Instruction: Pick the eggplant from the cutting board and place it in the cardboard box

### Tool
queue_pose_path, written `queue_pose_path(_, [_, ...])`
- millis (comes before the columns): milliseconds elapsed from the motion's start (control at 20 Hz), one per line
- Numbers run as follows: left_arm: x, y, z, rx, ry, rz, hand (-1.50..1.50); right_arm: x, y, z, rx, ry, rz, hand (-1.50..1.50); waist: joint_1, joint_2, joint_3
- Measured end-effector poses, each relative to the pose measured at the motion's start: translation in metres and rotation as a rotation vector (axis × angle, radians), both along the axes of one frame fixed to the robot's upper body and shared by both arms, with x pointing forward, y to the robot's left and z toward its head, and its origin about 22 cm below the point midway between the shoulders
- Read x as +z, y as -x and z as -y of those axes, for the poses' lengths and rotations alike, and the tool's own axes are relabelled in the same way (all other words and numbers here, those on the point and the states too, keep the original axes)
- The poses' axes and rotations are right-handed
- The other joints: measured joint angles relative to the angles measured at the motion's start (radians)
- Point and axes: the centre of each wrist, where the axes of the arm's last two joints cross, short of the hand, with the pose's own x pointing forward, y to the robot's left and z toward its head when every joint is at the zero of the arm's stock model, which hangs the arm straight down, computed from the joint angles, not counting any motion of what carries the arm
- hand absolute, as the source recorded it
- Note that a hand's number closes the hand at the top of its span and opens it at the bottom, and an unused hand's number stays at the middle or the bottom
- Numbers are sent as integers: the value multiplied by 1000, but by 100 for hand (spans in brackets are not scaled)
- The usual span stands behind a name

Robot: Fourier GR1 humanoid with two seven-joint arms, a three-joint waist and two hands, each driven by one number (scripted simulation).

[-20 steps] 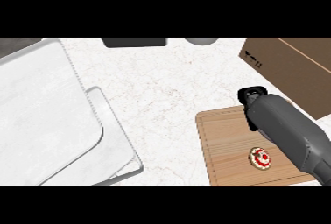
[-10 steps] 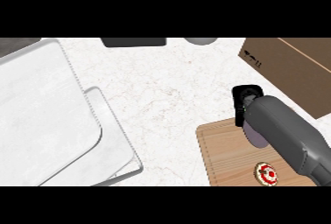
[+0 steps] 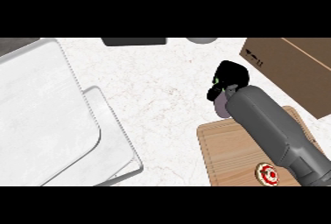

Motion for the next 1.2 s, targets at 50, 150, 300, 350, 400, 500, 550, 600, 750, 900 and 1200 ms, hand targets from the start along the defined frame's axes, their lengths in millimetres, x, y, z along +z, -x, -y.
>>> queue_pose_path(50, [0, 0, 0, 1, -3, -1, 0, 2, 0, -4, -7, -4, 36, 150, 0, -1, 0])
queue_pose_path(150, [-1, 0, -1, 3, -2, -5, 0, 11, 1, -15, -8, -9, 104, 150, -3, -3, 1])
queue_pose_path(300, [-3, 1, -1, 10, -9, -5, 0, 33, -1, -27, -1, -10, 205, 150, -7, -7, 3])
queue_pose_path(350, [-3, 1, -1, 10, -9, -7, 0, 43, -2, -32, 3, -8, 241, 150, -7, -8, 2])
queue_pose_path(400, [-4, 2, -1, 16, -13, -7, 0, 54, -3, -35, 4, -8, 276, 150, -9, -9, 3])
queue_pose_path(500, [-5, 3, -3, 21, -12, -12, 0, 75, -4, -39, 3, -14, 345, 150, -15, -12, 3])
queue_pose_path(550, [-5, 3, -3, 22, -10, -13, 0, 85, -4, -41, 0, -19, 381, 150, -16, -13, 3])
queue_pose_path(600, [-5, 4, -4, 23, -12, -12, 0, 96, -5, -40, -4, -17, 412, 150, -18, -13, 3])
queue_pose_path(750, [-6, 6, -5, 27, -12, -10, 0, 120, -4, -38, -20, -12, 489, 150, -24, -15, 4])
queue_pose_path(900, [-7, 7, -6, 36, -13, -9, 0, 140, -4, -29, -43, 1, 544, 150, -29, -16, 4])
queue_pose_path(1200, [-5, 9, -7, 42, -10, -10, 0, 162, -6, 9, -109, 65, 613, 150, -32, -13, 4])
